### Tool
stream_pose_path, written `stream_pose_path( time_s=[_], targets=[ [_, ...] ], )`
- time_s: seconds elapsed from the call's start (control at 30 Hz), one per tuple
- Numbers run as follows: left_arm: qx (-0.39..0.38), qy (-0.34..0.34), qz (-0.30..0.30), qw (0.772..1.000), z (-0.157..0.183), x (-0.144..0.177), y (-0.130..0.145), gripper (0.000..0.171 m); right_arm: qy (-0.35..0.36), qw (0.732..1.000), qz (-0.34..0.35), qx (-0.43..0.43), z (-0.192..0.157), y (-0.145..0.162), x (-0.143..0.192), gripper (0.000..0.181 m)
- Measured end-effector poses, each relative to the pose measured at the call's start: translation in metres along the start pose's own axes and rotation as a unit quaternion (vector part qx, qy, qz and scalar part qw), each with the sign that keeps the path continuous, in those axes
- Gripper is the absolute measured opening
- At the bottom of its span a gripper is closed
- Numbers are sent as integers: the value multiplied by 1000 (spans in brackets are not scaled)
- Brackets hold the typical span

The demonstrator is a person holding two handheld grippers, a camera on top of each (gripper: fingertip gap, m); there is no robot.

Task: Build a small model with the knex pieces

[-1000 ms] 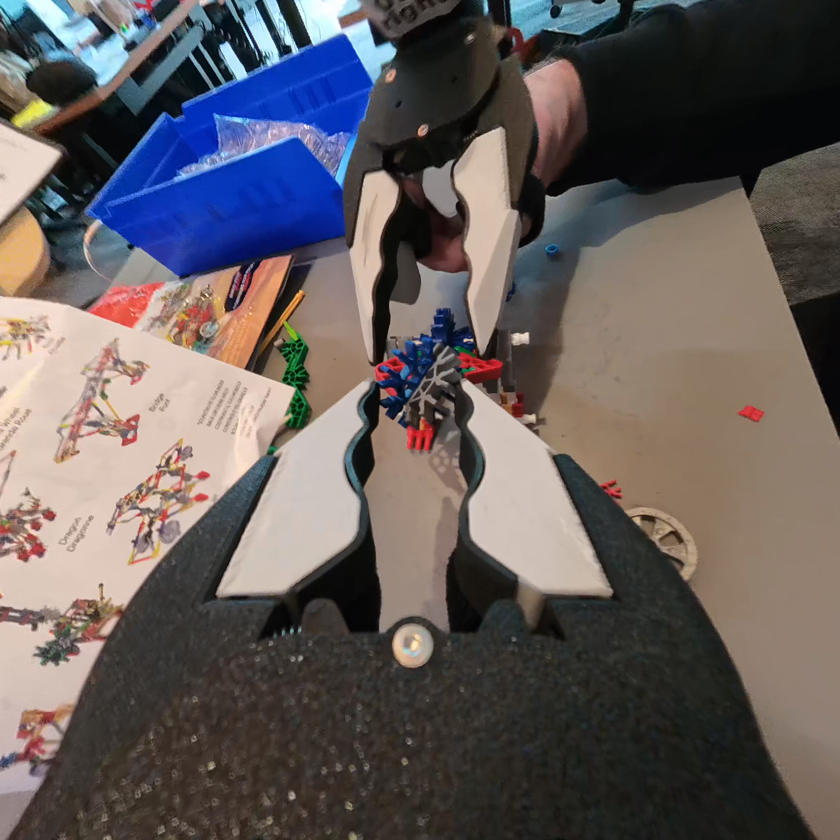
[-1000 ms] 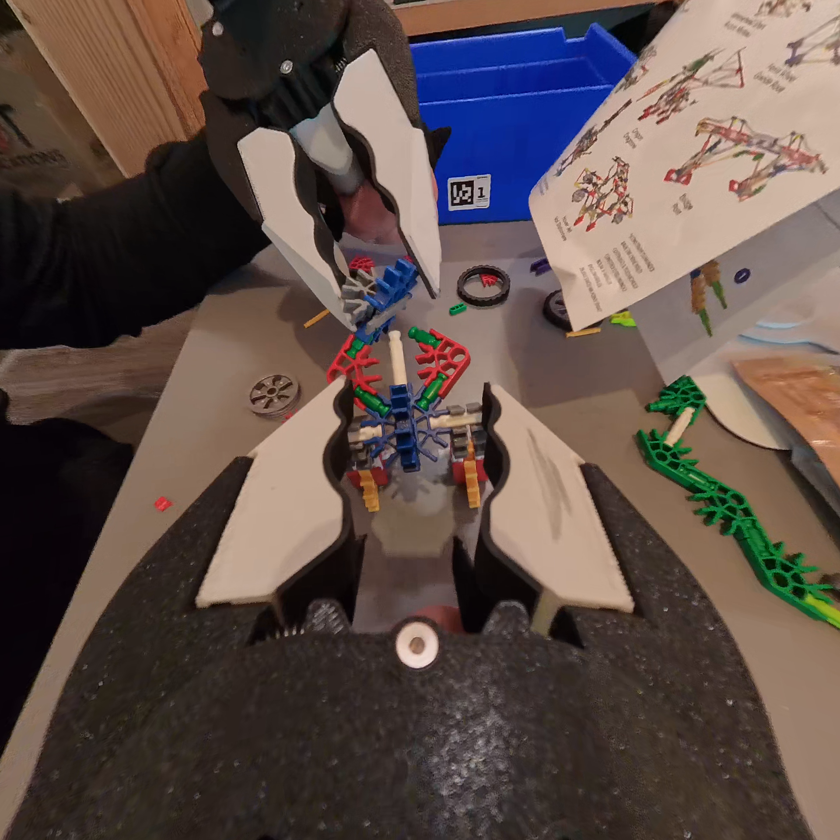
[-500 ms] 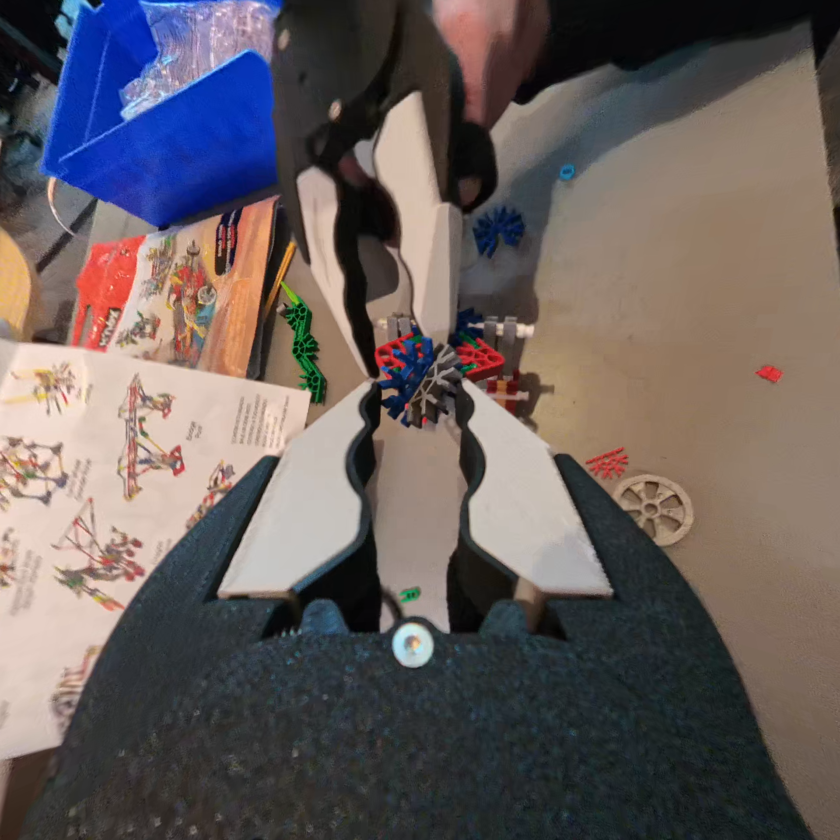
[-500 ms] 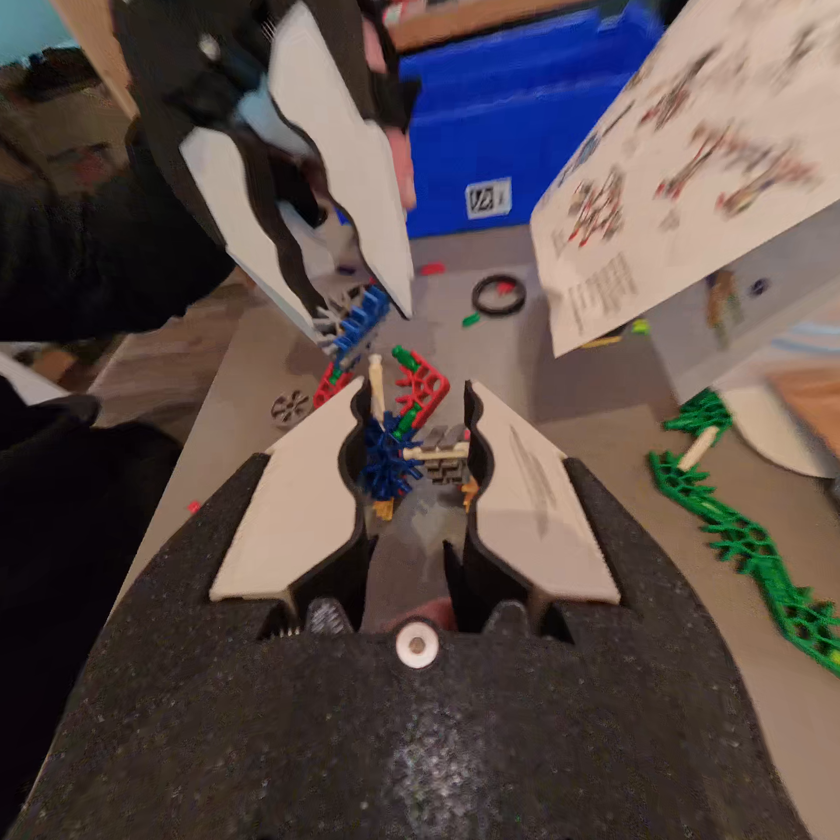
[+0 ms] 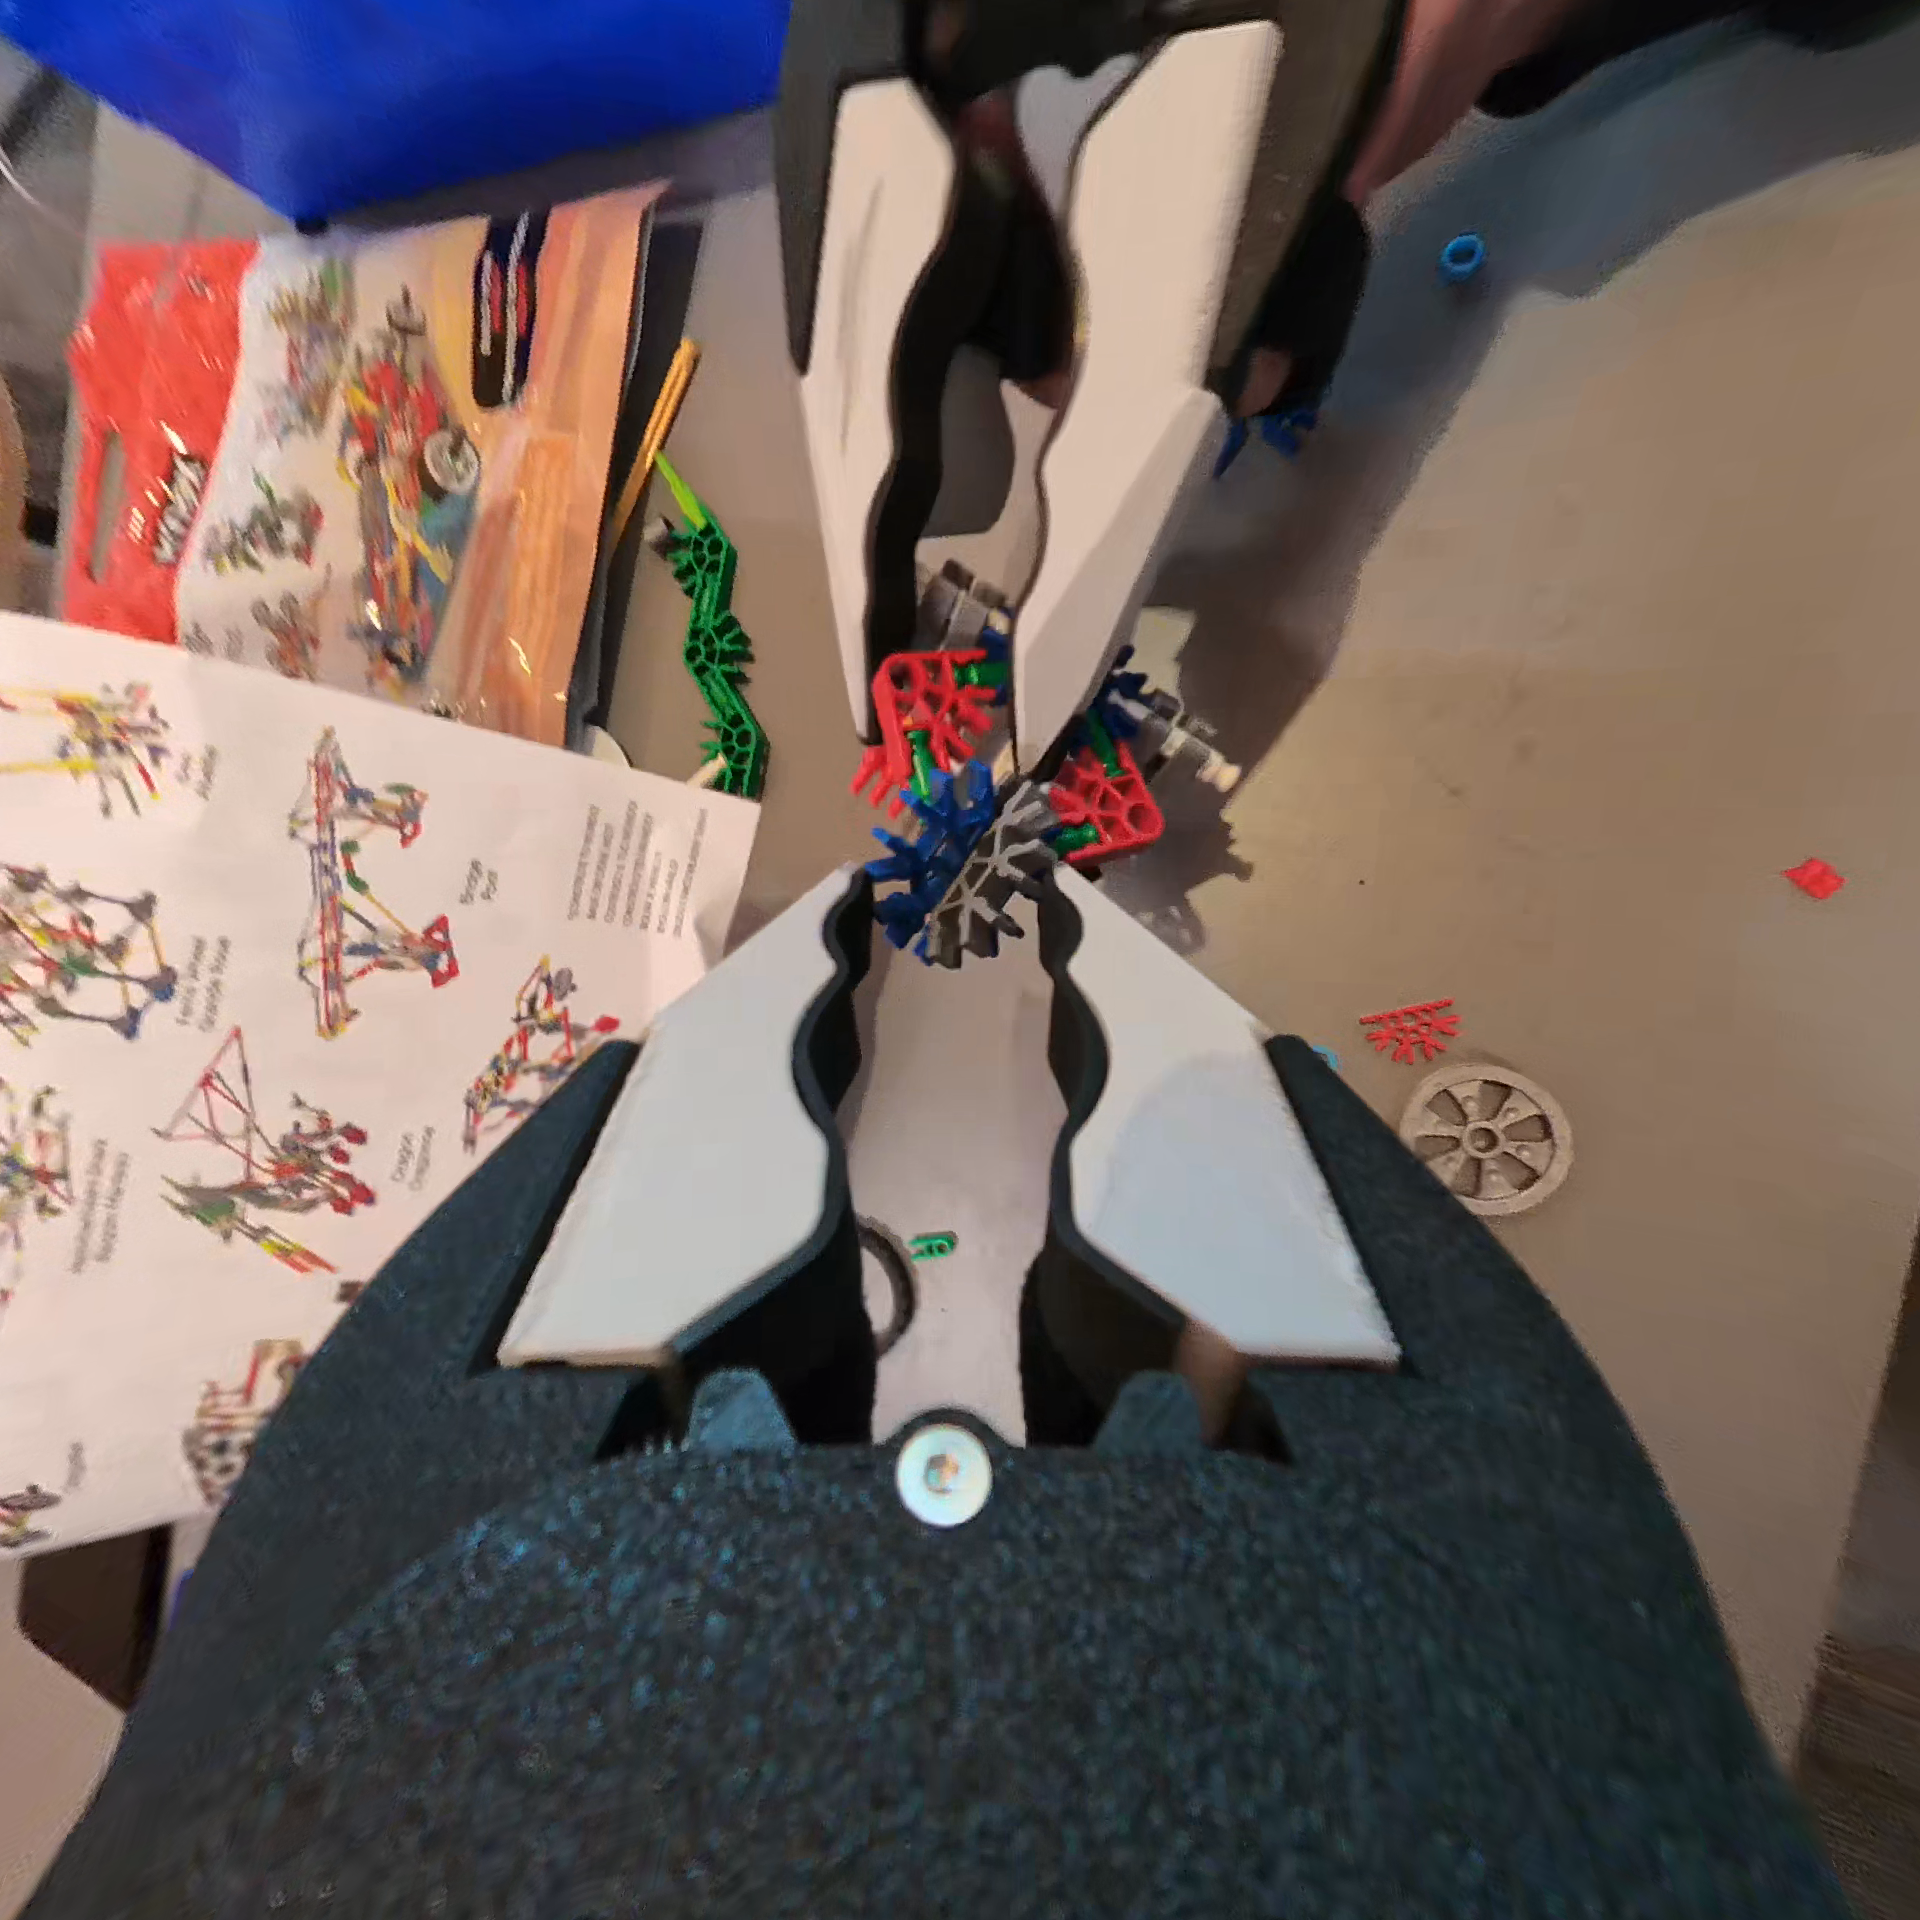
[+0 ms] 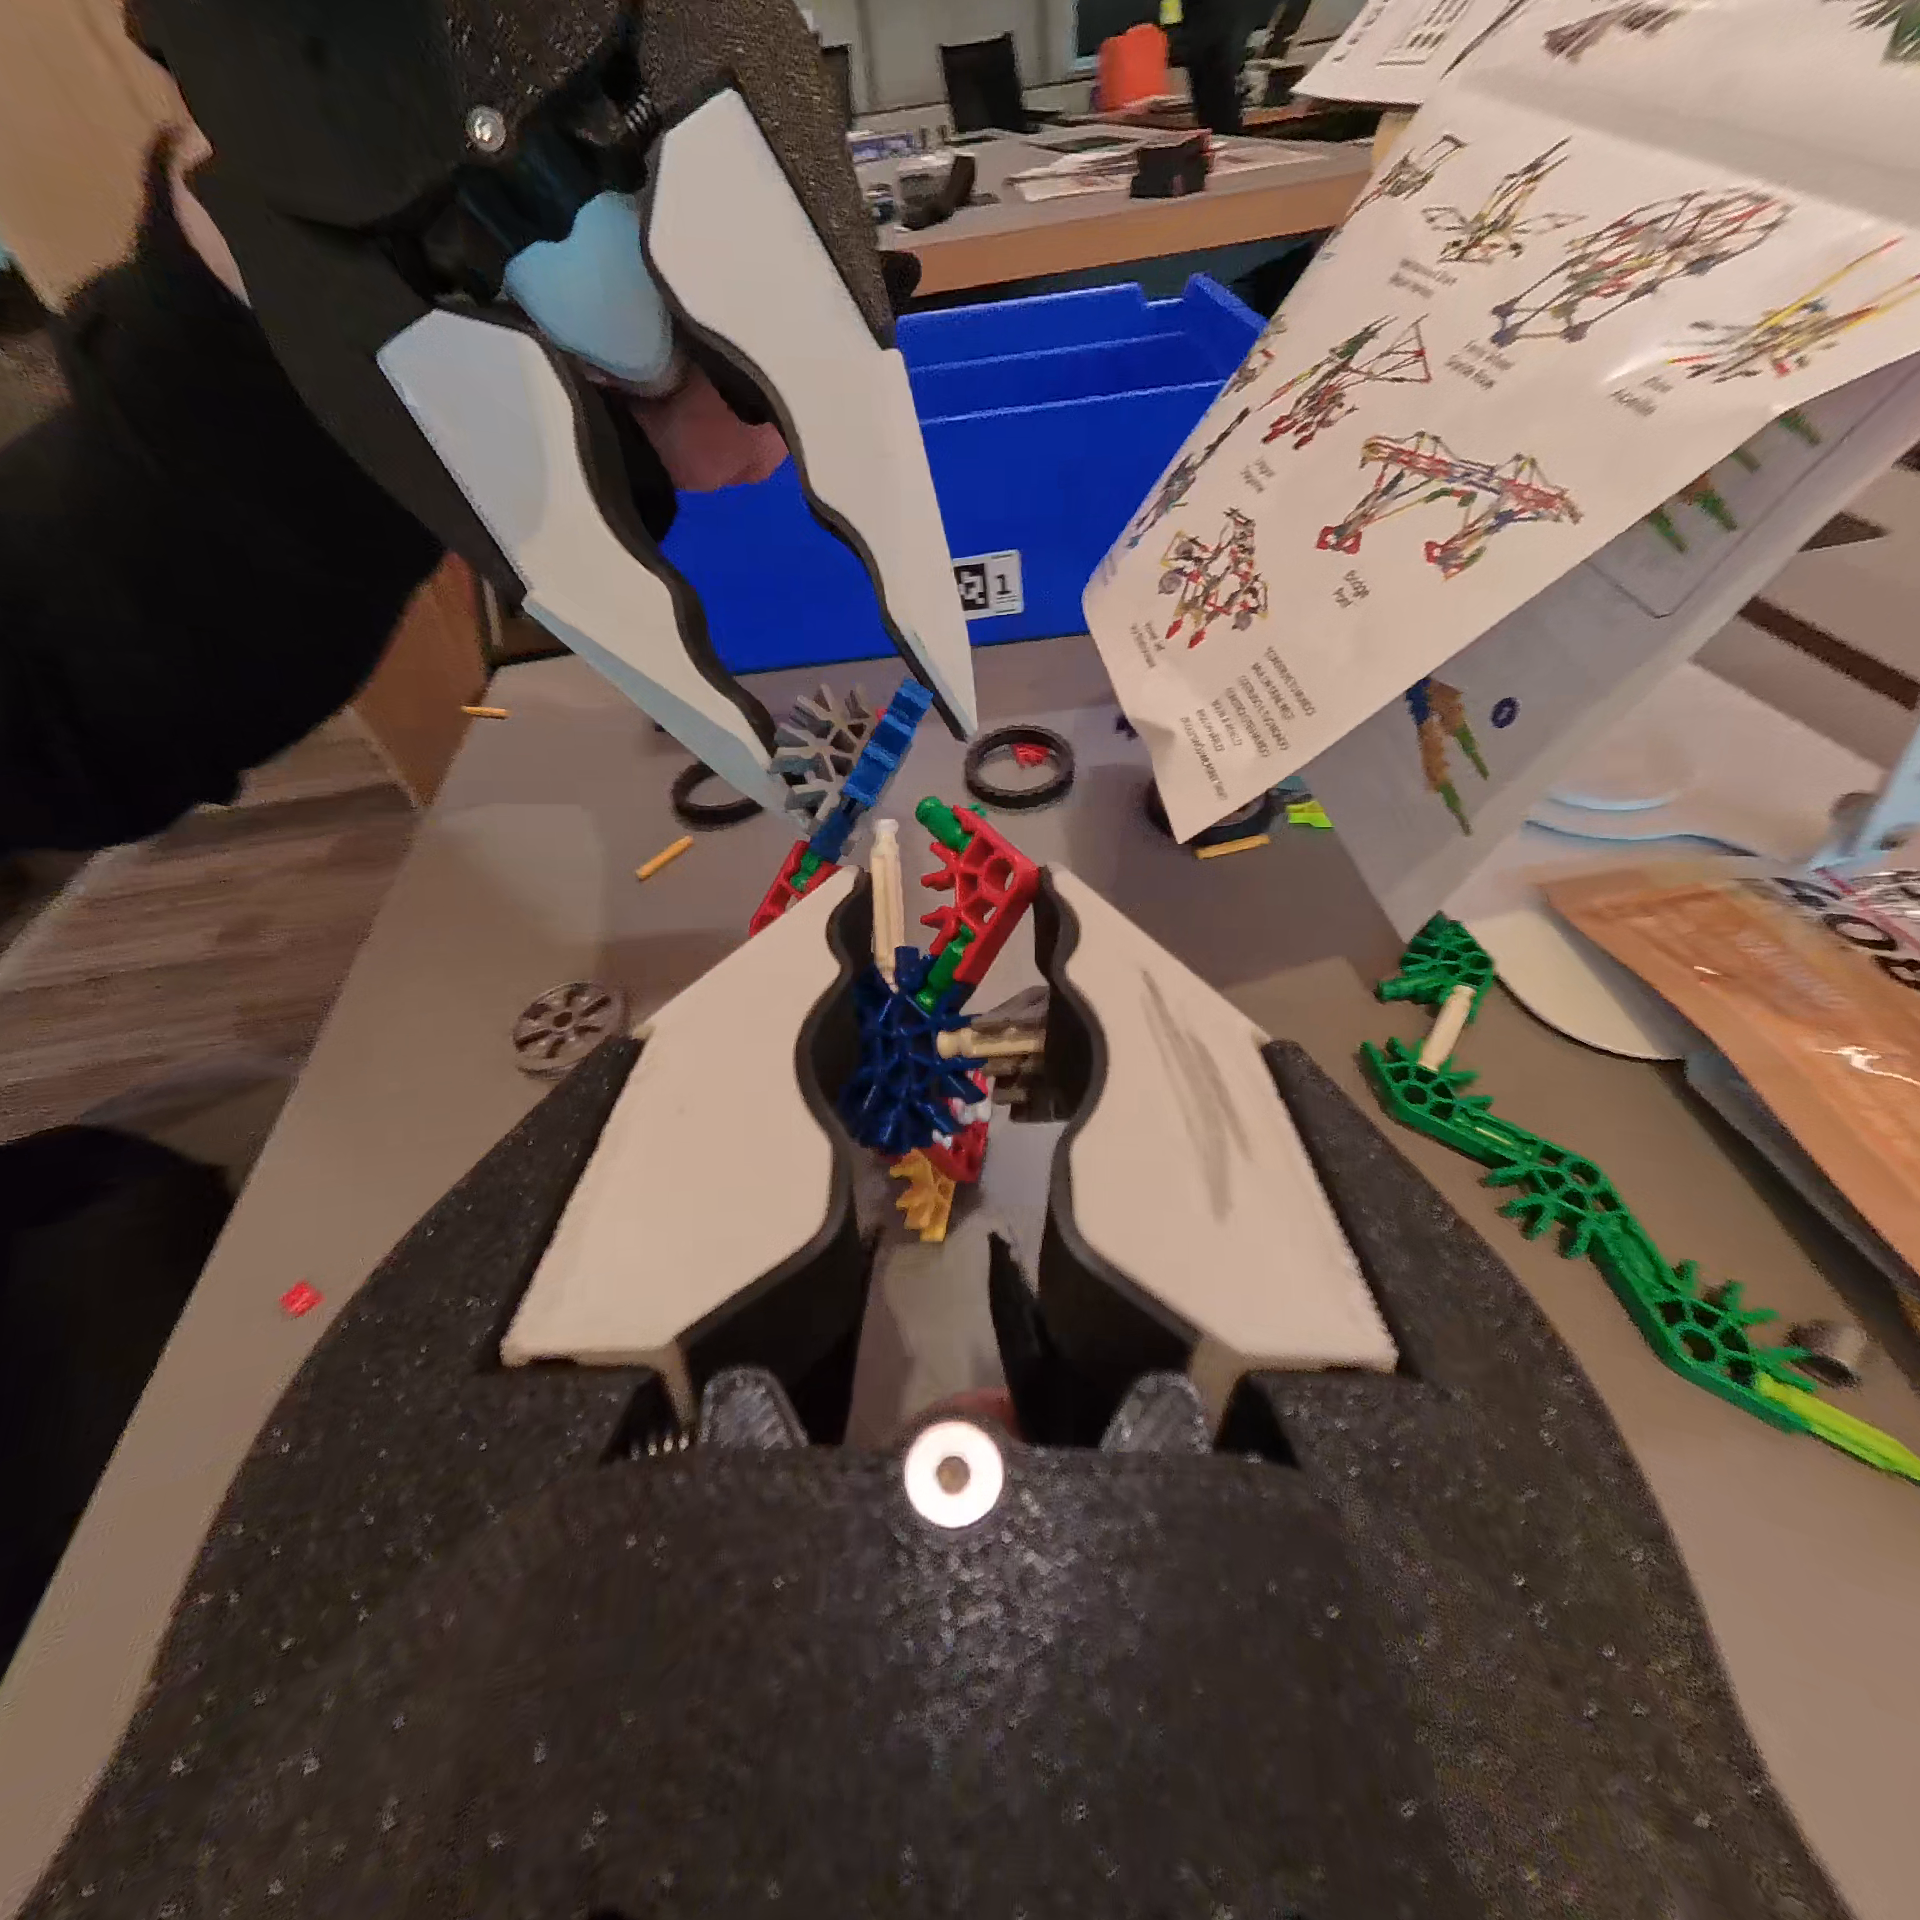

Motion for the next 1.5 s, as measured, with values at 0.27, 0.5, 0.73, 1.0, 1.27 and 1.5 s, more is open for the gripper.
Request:
stream_pose_path(
  time_s=[0.27, 0.5, 0.73, 1.0, 1.27, 1.5],
  targets=[
    [78, 33, -104, 991, -4, -3, -1, 31, 108, 990, -12, 94, -22, -2, -6, 29],
    [114, 11, -35, 993, -5, 7, 7, 35, 91, 994, 22, 57, -18, -6, 0, 6],
    [167, -9, 153, 974, 4, 15, 31, 39, 54, 998, 45, 10, -14, -6, 3, 5],
    [174, 17, 305, 936, 7, 6, 38, 31, 14, 995, 83, -45, -10, -9, 10, 5],
    [239, 13, 320, 917, -3, 1, 36, 29, 54, 994, 98, -19, -9, -13, 14, 5],
    [262, 13, 328, 908, -3, 1, 35, 29, 58, 994, 96, -13, -10, -15, 15, 5]
  ],
)
Point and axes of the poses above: each gripper's, where its closed fingertips meet, x back along the fingers, y out of its underside, z = x × y across the jaws, the point moved 9 cm from there along x, back along the fingers, and after that the axes turned 2 degrees about z, right-handed, at the moved point
